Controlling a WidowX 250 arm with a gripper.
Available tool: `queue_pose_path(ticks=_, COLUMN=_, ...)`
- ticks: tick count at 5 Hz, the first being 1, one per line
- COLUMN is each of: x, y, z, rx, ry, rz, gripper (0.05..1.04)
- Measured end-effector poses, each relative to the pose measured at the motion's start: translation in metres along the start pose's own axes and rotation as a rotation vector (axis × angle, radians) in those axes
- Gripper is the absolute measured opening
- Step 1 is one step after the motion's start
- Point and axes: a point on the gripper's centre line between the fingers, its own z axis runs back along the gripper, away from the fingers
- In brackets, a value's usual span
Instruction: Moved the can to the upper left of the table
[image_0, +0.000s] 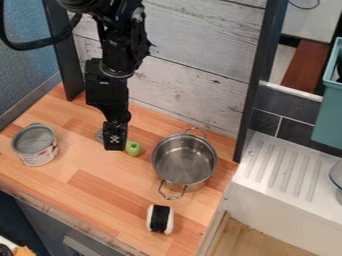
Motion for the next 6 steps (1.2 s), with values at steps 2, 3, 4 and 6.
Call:
queue_pose_path(ticks=2, x=0.029, y=0.002, z=-0.01, rx=0.072, ry=-0.055, rz=0.192, gripper=1.001)
queue_pose_path(ticks=3, x=0.055, y=-0.004, z=-0.021, rx=0.106, ry=-0.07, rz=0.332, gripper=1.001)
queue_pose_path(ticks=4, x=0.091, y=-0.009, z=-0.033, rx=0.116, ry=-0.093, rz=0.509, gripper=1.001)
queue_pose_path(ticks=6, x=0.164, y=-0.016, z=-0.081, rx=0.132, ry=-0.109, rz=0.866, gripper=1.001)
